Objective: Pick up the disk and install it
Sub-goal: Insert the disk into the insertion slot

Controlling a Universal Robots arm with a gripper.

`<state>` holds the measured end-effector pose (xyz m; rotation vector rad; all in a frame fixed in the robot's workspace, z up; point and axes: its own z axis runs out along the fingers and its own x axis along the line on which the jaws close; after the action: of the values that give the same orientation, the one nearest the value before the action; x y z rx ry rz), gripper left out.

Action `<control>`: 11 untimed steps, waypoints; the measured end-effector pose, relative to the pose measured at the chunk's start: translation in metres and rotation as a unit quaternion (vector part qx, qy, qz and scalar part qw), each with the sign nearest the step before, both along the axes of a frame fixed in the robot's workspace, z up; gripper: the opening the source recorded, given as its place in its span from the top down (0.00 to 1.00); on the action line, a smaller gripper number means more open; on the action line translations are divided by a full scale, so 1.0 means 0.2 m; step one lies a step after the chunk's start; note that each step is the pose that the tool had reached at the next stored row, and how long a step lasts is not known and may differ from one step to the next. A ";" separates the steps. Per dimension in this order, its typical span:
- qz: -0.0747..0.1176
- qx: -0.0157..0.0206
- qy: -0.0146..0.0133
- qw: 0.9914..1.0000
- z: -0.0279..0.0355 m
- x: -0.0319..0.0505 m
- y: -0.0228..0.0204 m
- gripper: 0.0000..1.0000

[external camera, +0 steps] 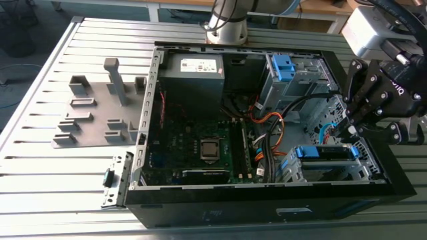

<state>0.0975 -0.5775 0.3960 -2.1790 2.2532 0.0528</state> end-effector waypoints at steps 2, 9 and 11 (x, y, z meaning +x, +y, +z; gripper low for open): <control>0.000 0.000 0.000 1.000 -0.004 0.007 0.000 0.89; 0.000 0.000 0.000 1.000 -0.036 0.067 0.000 0.89; 0.000 0.000 0.000 1.000 -0.048 0.084 0.000 0.89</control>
<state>0.1143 -0.5775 0.3863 -2.1793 2.2537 0.0526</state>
